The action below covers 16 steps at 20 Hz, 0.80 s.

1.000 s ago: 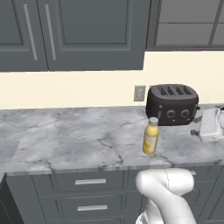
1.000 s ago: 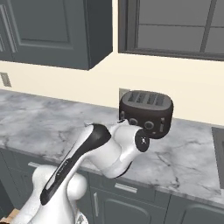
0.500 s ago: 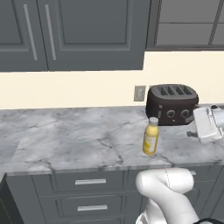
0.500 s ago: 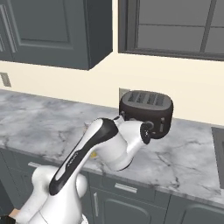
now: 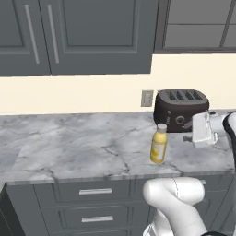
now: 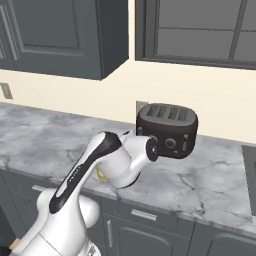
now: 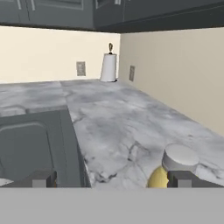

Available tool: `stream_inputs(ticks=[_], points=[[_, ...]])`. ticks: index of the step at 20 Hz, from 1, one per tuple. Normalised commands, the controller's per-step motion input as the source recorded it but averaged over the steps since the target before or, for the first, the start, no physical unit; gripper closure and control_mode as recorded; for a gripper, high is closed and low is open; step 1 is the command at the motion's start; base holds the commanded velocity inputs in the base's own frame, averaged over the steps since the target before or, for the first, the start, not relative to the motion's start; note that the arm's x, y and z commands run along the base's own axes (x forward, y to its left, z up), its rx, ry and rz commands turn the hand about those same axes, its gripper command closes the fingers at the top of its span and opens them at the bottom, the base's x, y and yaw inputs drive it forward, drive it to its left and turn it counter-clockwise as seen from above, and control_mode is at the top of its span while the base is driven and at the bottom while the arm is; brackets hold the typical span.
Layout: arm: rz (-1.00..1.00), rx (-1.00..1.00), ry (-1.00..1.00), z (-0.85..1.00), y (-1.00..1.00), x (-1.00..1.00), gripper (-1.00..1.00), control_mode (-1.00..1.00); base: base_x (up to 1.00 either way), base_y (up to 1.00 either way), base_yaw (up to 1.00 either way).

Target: There is a wine glass and glass cup on the dining counter. Place the wine bottle next to the wine glass and the juice bottle next to the glass cup.

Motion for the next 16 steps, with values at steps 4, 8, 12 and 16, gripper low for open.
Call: stream_inputs(ticks=[4, 8, 12, 16], points=[[0.00, 0.04, 0.05, -0.20, 0.06, 0.47, -1.00, -1.00, 0.00, 0.00, 0.00], [0.00, 0.04, 0.13, -0.18, 0.01, 0.46, -1.00, -1.00, 0.00, 0.00, 0.00], [0.00, 0.05, 0.10, -0.16, 0.00, 0.45, -1.00, -1.00, 0.00, 0.00, 0.00], [0.00, 0.05, 0.03, -0.15, 0.00, 0.40, -1.00, -1.00, 0.00, 0.00, 0.00]])
